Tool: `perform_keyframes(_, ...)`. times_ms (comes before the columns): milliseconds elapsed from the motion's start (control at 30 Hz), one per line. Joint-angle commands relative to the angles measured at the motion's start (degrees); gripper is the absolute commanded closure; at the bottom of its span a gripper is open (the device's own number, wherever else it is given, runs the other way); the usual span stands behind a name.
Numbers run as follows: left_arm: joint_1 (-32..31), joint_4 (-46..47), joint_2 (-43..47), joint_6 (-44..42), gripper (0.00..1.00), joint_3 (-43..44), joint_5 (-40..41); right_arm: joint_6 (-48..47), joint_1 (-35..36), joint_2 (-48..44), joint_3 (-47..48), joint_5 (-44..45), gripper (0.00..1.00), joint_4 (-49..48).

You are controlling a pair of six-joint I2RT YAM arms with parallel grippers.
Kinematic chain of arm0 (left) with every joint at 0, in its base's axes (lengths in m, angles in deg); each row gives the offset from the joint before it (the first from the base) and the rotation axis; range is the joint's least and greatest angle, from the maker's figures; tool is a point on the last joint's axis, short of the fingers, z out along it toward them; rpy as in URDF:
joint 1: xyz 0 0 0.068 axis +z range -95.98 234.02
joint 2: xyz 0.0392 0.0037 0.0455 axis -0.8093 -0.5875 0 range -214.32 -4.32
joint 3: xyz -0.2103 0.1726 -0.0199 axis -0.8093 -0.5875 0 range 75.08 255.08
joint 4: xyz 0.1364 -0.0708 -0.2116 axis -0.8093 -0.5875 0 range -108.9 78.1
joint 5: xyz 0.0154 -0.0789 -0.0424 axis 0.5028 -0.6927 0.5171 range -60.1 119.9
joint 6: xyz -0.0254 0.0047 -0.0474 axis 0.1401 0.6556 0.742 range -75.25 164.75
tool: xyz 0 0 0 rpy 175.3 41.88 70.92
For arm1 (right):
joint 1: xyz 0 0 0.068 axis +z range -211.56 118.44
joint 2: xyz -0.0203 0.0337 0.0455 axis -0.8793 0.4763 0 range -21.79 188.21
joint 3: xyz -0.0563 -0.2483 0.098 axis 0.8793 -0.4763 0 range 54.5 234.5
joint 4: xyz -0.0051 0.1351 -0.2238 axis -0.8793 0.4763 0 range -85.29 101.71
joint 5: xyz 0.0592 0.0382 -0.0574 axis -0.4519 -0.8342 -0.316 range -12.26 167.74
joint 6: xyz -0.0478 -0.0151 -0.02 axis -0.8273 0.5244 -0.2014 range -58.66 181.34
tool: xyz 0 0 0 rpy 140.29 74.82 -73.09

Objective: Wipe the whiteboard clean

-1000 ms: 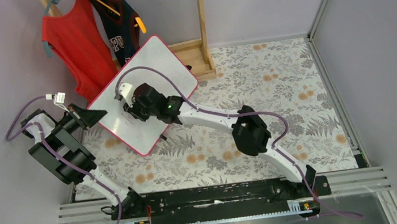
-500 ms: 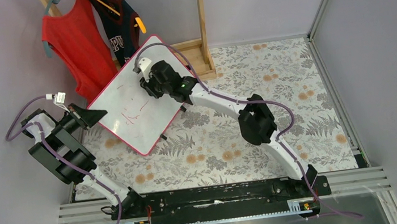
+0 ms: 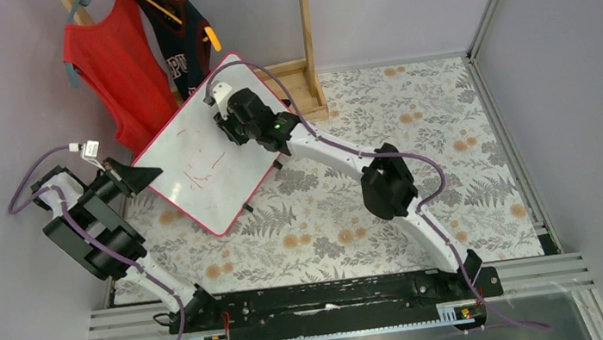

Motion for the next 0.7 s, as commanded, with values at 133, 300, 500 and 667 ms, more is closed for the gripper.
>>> perform_keyframes(133,0.21,2.8,0.07,-2.22,1.0,-1.38,8.35,-0.21,5.53,1.92,3.65,0.38,1.0,-1.64)
perform_keyframes(300,0.26,2.81,0.28,-2.38,1.0,-1.63,8.44,-0.08,7.4,1.83,2.77,0.07,1.0,-2.38)
perform_keyframes(500,0.22,2.81,0.37,-2.48,1.0,-2.01,8.27,1.32,9.49,1.47,1.21,-1.66,1.0,-4.08)
perform_keyframes(667,0.23,2.8,0.67,-2.51,1.0,-2.06,8.49,2.2,11.67,1.58,0.89,-4.93,1.0,-5.2)
